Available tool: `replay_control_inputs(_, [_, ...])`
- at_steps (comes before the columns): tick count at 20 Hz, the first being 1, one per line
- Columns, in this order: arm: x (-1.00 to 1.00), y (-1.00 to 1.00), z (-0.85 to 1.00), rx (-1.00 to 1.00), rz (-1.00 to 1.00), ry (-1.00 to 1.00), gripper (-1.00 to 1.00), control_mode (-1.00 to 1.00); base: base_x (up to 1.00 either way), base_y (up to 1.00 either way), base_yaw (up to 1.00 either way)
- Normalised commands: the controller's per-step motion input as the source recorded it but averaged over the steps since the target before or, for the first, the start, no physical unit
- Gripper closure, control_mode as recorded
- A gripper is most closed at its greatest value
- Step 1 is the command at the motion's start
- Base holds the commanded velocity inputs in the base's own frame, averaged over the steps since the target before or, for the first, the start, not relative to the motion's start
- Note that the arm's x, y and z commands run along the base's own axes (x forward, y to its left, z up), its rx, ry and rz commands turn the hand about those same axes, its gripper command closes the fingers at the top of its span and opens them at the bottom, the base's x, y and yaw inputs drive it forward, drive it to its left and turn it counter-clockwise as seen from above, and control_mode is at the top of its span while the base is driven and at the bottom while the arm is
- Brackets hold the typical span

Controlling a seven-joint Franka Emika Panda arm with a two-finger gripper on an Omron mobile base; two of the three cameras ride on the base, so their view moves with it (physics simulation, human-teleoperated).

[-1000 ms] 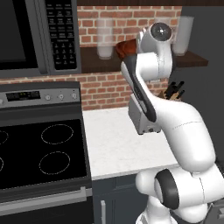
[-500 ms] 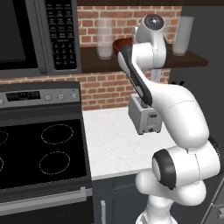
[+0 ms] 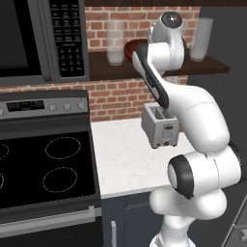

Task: Pick up the bowls on the counter and stack them on top of one another in the open cabinet. Place the smaller bowl on top of the larger bowl.

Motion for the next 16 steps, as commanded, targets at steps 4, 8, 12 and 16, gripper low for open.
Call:
replay_control_inputs(4, [0.52, 0.0, 0.0, 0.0, 0.0, 0.0, 1.0, -1.0, 0.0, 0.0, 0.0])
replay_control_inputs(8, [0.4, 0.0, 0.0, 0.0, 0.0, 0.0, -1.0, -1.0, 0.0, 0.0, 0.0])
replay_control_inputs(12, [0.0, 0.0, 0.0, 0.0, 0.0, 0.0, -1.0, -1.0, 0.0, 0.0, 0.0])
replay_control_inputs(16, [-0.62, -0.03, 0.13, 0.0, 0.0, -0.08, -1.0, -1.0, 0.0, 0.0, 0.0])
